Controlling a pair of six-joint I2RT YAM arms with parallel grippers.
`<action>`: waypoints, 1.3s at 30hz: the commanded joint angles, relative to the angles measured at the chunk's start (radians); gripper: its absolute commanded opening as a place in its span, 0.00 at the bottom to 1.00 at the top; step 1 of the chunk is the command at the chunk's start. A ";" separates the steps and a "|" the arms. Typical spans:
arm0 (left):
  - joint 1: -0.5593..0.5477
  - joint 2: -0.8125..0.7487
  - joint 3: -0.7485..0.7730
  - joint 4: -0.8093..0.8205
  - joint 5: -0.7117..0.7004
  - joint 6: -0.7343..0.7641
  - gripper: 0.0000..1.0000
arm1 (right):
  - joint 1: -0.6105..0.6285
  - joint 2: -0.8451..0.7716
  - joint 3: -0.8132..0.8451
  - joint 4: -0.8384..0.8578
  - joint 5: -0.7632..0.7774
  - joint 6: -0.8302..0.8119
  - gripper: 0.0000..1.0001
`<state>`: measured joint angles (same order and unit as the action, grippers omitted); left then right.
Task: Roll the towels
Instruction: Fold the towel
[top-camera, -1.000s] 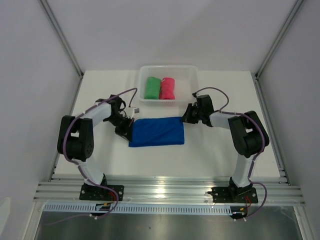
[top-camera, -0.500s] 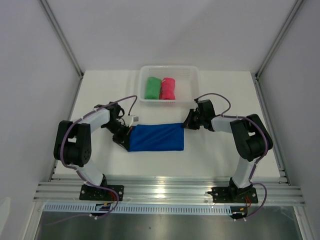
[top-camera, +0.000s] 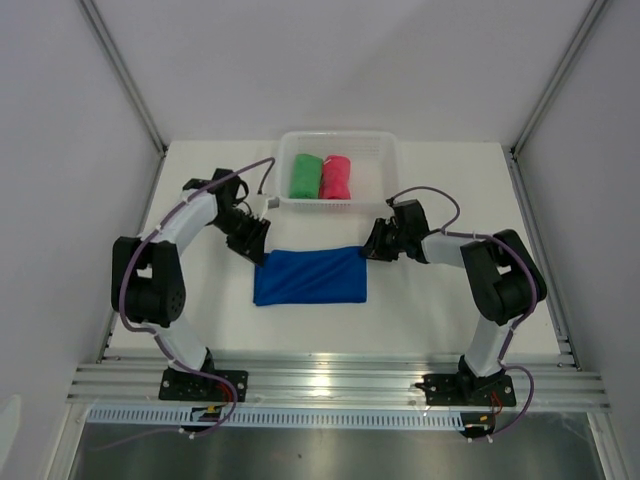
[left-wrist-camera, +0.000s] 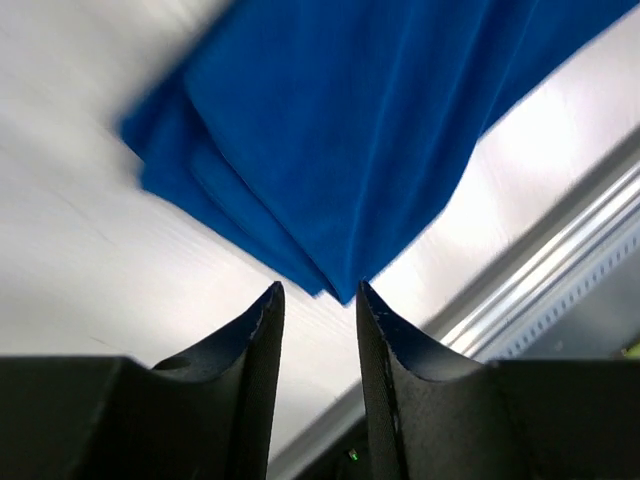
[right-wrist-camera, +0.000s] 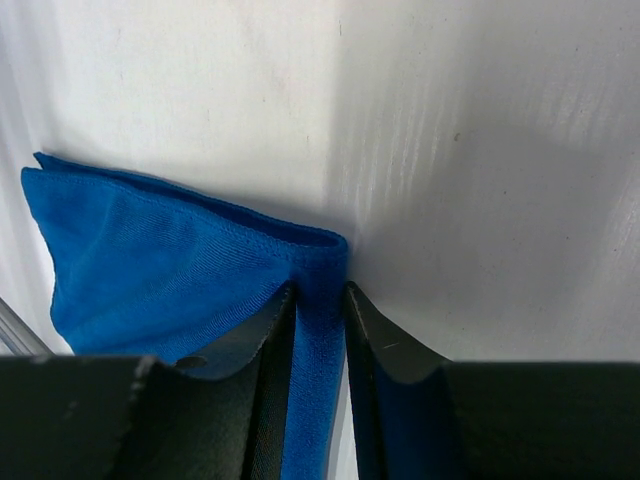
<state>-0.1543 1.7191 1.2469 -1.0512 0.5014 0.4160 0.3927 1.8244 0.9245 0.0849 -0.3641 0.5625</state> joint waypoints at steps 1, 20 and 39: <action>0.002 0.037 0.136 0.042 0.008 -0.065 0.37 | 0.002 -0.036 0.022 -0.050 0.025 -0.038 0.30; -0.064 0.293 0.284 0.094 -0.104 -0.174 0.34 | 0.003 -0.042 0.010 -0.077 0.039 -0.044 0.29; -0.070 0.339 0.276 -0.036 -0.139 -0.164 0.34 | 0.072 -0.097 -0.115 -0.065 0.093 0.043 0.34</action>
<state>-0.2165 2.0544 1.5536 -1.0157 0.3771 0.2657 0.4438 1.7294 0.8410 0.0338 -0.3069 0.5781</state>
